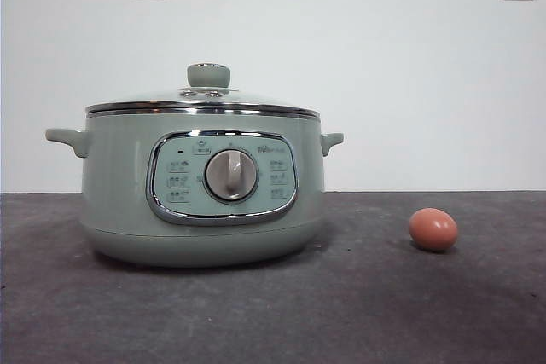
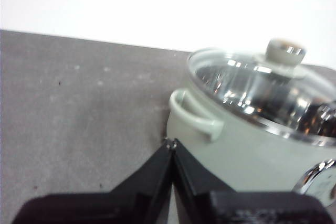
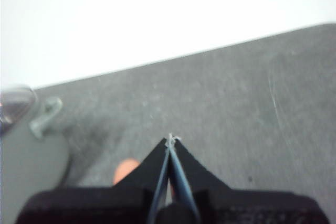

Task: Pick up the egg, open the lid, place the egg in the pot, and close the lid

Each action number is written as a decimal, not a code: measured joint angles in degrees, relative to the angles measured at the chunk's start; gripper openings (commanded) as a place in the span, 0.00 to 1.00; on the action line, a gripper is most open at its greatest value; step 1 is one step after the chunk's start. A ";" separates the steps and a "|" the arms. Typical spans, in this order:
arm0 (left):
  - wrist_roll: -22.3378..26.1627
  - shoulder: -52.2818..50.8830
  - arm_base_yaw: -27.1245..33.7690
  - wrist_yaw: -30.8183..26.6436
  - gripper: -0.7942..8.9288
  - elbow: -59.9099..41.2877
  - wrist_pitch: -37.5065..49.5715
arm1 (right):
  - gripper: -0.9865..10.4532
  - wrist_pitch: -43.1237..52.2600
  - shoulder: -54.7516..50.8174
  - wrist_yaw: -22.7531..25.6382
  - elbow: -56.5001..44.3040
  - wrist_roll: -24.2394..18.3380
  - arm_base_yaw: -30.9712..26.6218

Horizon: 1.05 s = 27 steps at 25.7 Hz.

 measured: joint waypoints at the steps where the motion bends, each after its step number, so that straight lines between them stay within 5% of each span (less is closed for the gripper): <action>1: -0.17 0.15 0.00 0.02 0.08 1.11 -0.48 | 0.08 -0.35 0.83 -0.24 1.25 0.31 0.00; 10: -1.25 6.27 0.00 1.38 0.08 14.03 -7.89 | 0.08 -8.48 13.14 -5.03 18.21 1.25 0.00; 18: -0.22 17.49 0.00 10.38 0.08 26.53 -14.58 | 0.08 -26.58 27.02 -12.63 35.04 -6.62 0.00; 27: 8.92 28.76 0.00 13.57 0.08 40.06 -29.16 | 0.08 -40.35 34.16 -14.99 47.21 -15.34 0.00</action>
